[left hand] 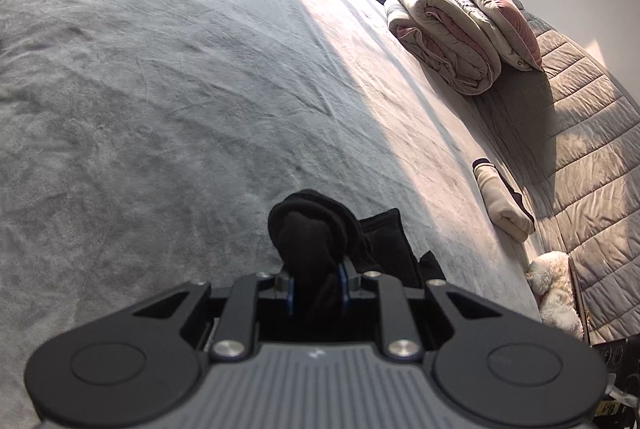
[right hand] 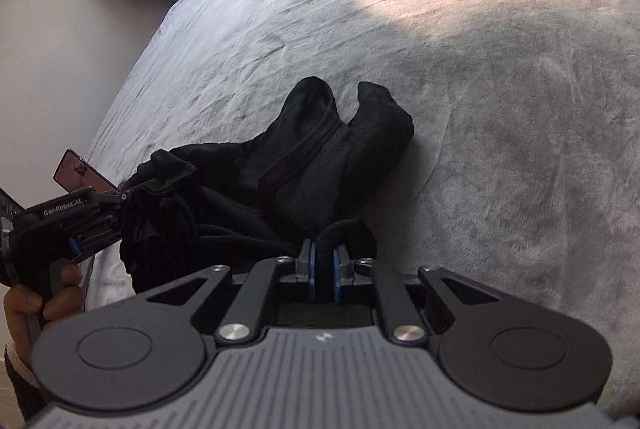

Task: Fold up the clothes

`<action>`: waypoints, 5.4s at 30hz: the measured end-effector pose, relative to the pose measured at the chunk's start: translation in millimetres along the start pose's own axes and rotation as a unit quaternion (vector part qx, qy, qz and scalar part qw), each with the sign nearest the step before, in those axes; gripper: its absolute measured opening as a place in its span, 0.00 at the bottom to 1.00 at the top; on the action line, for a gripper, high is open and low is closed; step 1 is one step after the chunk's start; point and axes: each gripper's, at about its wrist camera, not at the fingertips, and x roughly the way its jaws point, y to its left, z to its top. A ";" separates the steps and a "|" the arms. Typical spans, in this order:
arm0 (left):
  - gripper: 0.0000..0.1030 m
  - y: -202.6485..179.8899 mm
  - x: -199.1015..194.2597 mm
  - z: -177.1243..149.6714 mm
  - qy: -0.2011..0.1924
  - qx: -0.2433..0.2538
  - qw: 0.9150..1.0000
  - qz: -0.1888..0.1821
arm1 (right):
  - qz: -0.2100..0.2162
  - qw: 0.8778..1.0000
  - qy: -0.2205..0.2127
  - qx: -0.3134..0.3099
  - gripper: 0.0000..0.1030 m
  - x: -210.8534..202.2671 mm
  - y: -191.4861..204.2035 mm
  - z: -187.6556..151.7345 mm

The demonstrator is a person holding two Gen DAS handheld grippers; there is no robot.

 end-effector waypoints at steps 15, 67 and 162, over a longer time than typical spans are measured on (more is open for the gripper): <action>0.33 31.8 -19.2 9.2 -0.041 0.013 0.991 0.125 | 0.001 0.999 0.012 -0.030 0.31 2.9 17.6 18.8; 0.42 14.1 32.1 13.4 -0.055 0.070 0.991 0.102 | -0.033 0.987 -0.017 -0.157 0.40 84.4 -4.1 82.6; 0.08 -66.1 162.8 187.3 -0.158 0.125 0.952 0.231 | -0.235 0.917 -0.254 -0.197 0.03 70.8 -34.6 245.8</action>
